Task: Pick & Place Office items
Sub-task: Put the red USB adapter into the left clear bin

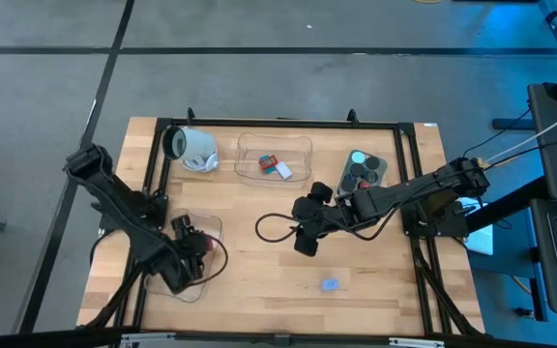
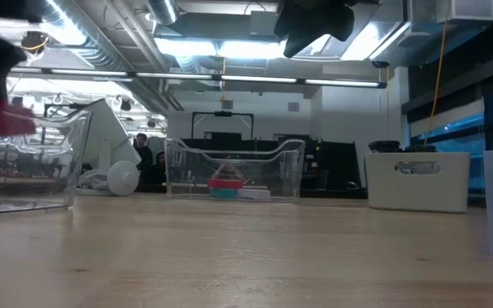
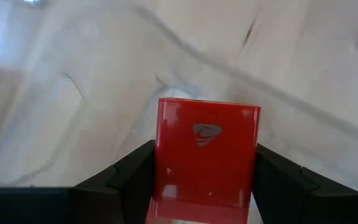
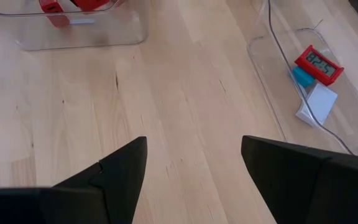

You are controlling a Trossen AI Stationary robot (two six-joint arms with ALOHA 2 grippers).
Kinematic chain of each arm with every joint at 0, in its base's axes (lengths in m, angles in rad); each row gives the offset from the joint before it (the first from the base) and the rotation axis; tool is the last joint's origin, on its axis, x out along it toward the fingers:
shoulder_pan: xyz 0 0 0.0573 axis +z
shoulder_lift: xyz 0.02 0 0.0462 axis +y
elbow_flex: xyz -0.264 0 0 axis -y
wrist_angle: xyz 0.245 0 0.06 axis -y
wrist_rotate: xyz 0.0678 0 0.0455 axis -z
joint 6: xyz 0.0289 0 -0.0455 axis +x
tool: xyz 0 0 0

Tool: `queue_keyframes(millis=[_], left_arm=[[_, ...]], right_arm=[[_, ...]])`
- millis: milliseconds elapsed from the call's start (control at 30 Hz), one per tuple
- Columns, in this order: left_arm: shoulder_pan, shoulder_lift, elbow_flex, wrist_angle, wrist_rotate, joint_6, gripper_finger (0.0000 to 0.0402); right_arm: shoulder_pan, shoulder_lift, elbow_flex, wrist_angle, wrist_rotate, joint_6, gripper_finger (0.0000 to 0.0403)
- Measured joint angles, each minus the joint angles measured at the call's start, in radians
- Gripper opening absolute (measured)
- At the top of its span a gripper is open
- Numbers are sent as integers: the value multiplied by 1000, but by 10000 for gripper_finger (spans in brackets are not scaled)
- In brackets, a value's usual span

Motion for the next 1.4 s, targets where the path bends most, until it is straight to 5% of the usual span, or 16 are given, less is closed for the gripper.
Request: queue_keyframes(millis=[533,1167,1400], left_arm=[[4,0,-169,238,103,-37,219],[4,1,-242,238,101,-139,221],[4,1,-241,237,100,-190,256]], right_arm=[[0,0,0,3,0,0,265],[0,0,0,8,0,0,265],[0,0,0,8,0,0,265]])
